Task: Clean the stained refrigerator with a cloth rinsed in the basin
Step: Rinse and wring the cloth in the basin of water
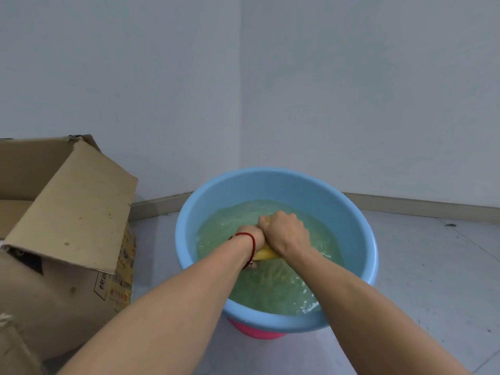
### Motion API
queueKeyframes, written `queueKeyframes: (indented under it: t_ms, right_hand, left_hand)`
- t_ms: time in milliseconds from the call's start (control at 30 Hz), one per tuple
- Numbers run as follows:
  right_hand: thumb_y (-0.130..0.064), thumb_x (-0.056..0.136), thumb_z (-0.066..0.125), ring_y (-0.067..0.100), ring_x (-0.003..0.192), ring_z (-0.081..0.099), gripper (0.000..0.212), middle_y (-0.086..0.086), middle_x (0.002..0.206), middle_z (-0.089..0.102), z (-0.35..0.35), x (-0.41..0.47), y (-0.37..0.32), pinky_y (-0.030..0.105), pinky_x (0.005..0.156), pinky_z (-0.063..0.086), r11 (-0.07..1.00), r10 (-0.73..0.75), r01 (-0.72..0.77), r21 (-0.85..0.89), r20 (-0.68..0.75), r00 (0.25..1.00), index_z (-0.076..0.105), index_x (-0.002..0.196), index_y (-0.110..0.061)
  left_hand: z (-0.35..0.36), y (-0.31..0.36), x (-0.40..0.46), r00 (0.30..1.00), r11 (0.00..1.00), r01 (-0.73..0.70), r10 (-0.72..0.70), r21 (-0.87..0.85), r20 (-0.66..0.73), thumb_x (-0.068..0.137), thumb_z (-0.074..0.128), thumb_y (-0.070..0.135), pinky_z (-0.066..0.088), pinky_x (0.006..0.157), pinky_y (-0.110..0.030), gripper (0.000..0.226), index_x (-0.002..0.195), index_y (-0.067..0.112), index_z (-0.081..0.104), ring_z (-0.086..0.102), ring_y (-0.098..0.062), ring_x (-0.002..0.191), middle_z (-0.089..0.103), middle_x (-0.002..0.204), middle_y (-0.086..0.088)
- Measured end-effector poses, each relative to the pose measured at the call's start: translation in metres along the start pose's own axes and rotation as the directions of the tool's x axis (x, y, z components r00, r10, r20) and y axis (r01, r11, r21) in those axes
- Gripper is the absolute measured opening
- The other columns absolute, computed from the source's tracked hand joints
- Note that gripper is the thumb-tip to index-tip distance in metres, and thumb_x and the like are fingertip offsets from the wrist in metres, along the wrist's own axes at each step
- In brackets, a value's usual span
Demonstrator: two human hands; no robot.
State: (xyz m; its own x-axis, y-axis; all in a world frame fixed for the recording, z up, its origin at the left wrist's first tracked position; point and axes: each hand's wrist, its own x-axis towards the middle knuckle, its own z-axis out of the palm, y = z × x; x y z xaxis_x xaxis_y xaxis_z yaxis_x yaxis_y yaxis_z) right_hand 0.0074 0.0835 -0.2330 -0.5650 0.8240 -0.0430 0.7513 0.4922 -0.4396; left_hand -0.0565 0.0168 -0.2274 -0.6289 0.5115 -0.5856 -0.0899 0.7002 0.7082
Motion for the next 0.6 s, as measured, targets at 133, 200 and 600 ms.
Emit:
queueKeyframes:
  t_ms: [133, 200, 600]
  right_hand:
    - [-0.032, 0.107, 0.035, 0.039, 0.114, 0.062, 0.039, 0.016, 0.125, 0.064, -0.007, 0.012, 0.020, 0.041, 0.078, 0.040, 0.963, -0.039, 0.020, -0.267, -0.065, 0.997, 0.068, 0.118, -0.013]
    - [-0.041, 0.109, 0.027, 0.039, 0.123, 0.049, 0.044, 0.014, 0.134, 0.047, -0.007, 0.011, 0.033, 0.046, 0.088, 0.043, 0.964, 0.085, -0.098, -0.247, -0.059, 0.995, 0.058, 0.130, -0.017]
    - [-0.044, 0.094, 0.044, 0.038, 0.098, 0.067, 0.046, 0.017, 0.107, 0.070, 0.006, -0.001, -0.015, 0.045, 0.087, 0.058, 0.721, 0.304, -0.389, 0.574, 0.243, 0.921, 0.067, 0.101, -0.005]
  left_hand:
    - [-0.006, -0.003, 0.006, 0.996, 0.963, -0.051, 0.069, 0.264, -0.059, 0.094, 0.052, 0.049, 0.053, 0.059, -0.030, 0.042, 0.093, 0.009, 0.065, 0.065, -0.029, 0.070, 0.064, 0.085, -0.013]
    - [-0.010, -0.008, 0.012, 0.978, 0.895, -0.068, 0.146, 0.441, -0.146, 0.096, 0.044, 0.056, 0.058, 0.083, -0.039, 0.055, 0.115, 0.009, 0.066, 0.066, -0.035, 0.102, 0.061, 0.118, -0.016]
    - [0.013, -0.004, 0.025, 0.994, 0.985, 0.039, -0.056, -0.168, -0.097, 0.101, 0.039, 0.044, 0.058, 0.083, -0.041, 0.049, 0.106, 0.005, 0.070, 0.071, -0.031, 0.093, 0.072, 0.104, -0.019]
